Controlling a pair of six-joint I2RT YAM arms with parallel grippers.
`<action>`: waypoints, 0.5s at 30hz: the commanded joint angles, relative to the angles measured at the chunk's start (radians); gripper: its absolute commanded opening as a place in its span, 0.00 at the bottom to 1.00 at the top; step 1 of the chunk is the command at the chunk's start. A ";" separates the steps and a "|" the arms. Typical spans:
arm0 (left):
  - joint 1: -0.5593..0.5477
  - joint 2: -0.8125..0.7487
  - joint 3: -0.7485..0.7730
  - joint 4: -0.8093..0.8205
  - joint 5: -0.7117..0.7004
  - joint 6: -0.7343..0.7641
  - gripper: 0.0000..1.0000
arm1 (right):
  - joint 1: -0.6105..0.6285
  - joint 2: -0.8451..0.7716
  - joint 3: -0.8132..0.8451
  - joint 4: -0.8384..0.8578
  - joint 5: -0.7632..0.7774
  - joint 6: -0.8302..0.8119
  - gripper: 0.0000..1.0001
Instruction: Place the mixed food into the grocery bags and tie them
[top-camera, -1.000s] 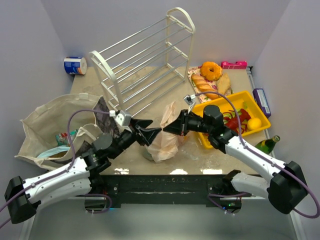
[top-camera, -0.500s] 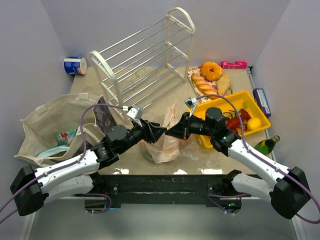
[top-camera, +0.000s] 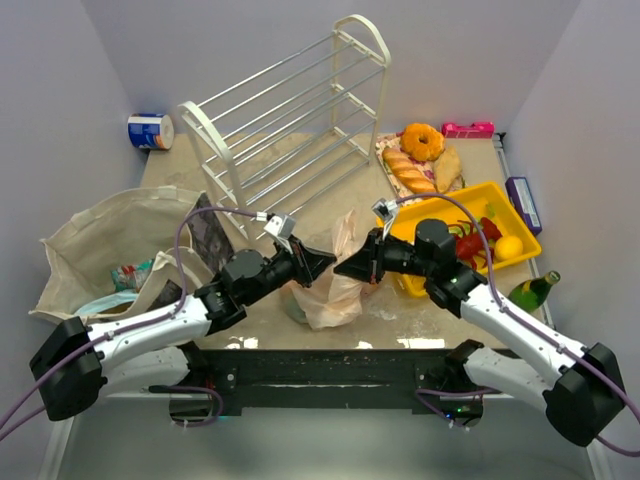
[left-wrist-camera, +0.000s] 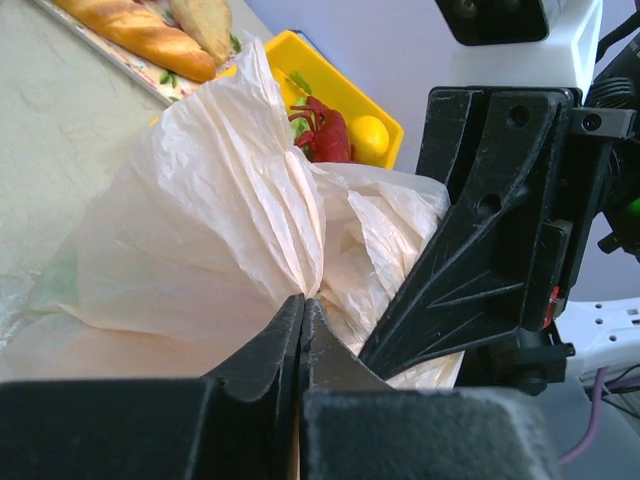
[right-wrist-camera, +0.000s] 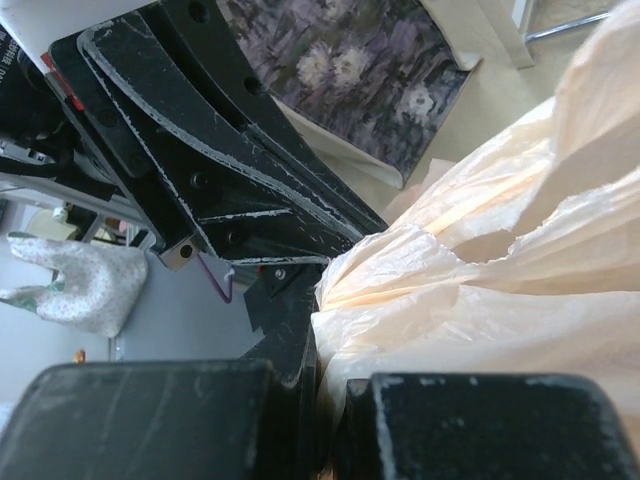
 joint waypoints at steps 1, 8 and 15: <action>0.008 -0.034 -0.045 0.061 -0.014 -0.036 0.00 | -0.003 -0.061 -0.004 -0.039 0.067 -0.024 0.00; 0.007 -0.102 -0.140 0.076 -0.052 -0.136 0.00 | -0.003 -0.168 -0.031 -0.041 0.291 0.031 0.00; -0.002 -0.056 -0.200 0.143 0.014 -0.209 0.00 | -0.003 -0.239 -0.073 0.017 0.394 0.058 0.04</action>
